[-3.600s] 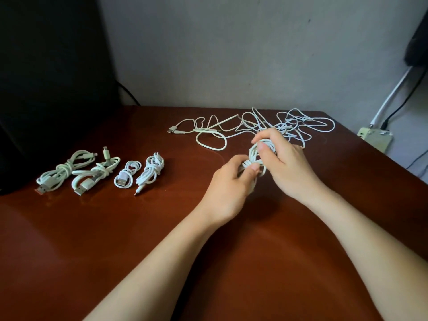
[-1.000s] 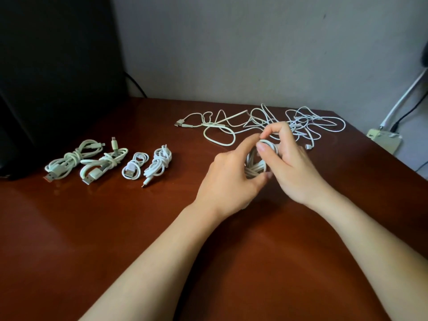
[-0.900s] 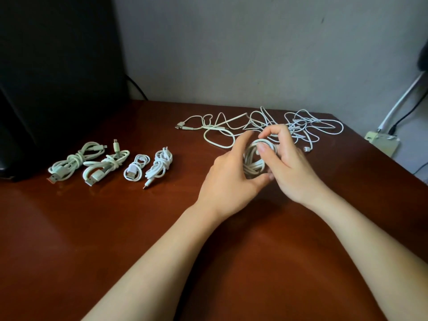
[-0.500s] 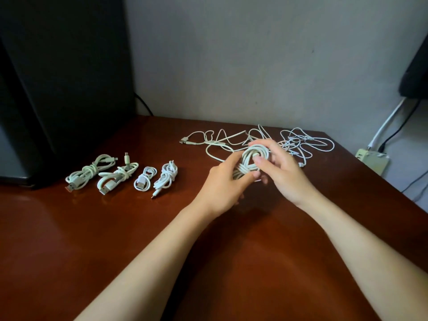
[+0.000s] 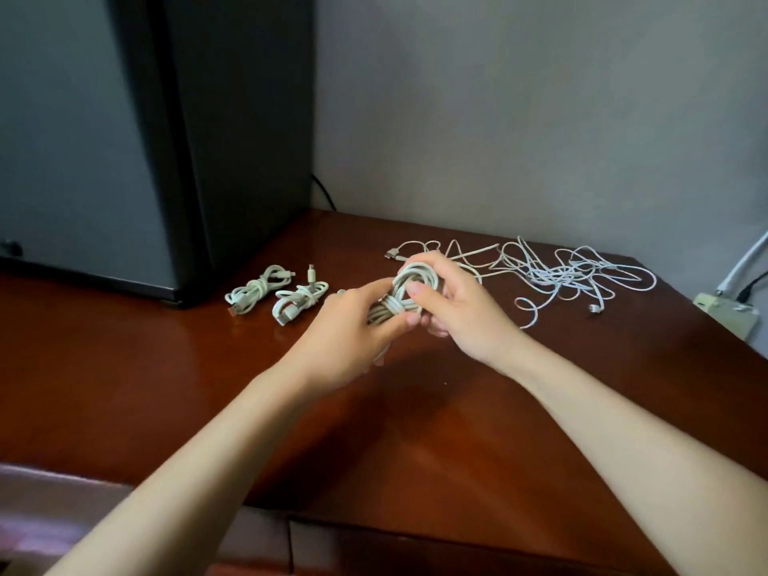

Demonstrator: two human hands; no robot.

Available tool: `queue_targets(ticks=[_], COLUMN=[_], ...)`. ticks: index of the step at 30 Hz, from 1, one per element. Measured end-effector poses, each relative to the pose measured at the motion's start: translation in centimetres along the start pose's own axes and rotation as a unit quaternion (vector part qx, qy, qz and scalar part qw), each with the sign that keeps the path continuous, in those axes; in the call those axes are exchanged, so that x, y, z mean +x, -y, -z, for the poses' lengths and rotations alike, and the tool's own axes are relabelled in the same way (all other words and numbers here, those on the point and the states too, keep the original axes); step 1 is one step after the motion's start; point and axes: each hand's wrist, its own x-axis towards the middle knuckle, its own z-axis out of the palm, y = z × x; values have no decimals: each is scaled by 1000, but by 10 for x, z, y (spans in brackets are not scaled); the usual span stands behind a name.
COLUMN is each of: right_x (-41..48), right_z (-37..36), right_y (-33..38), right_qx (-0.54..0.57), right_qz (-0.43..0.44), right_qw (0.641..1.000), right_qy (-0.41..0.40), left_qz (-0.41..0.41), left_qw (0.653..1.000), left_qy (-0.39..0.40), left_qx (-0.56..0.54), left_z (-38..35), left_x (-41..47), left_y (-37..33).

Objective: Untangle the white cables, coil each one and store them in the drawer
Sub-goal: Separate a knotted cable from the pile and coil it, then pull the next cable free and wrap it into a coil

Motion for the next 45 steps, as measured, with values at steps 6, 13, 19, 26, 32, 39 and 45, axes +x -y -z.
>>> queue_targets(ticks=[6, 13, 19, 26, 32, 39, 45], right_x=[32, 56, 56, 52, 53, 47, 39], right_z=[-62, -137, -180, -179, -177, -153, -95], right_y=[0, 12, 5, 2, 10, 21, 29], right_qx=[-10, 70, -65, -222, -274, -276, -277], right_qz=[-27, -76, -73, -49, -41, -9, 6], right_qw=[999, 992, 995, 974, 960, 960, 960], right_qy=[-41, -67, -18, 14, 44, 58, 36], left_qz=[68, 78, 168, 250, 299, 273, 158], left_qw=[987, 940, 928, 893, 886, 891, 911], left_qy=[-101, -225, -198, -130, -87, -128, -115], left_qx=[106, 244, 267, 352, 344, 339, 363], left_z=[45, 93, 112, 110, 114, 118, 87], left_x=[-31, -68, -89, -85, -84, -77, -40], left_y=[20, 38, 68, 77, 74, 47, 5])
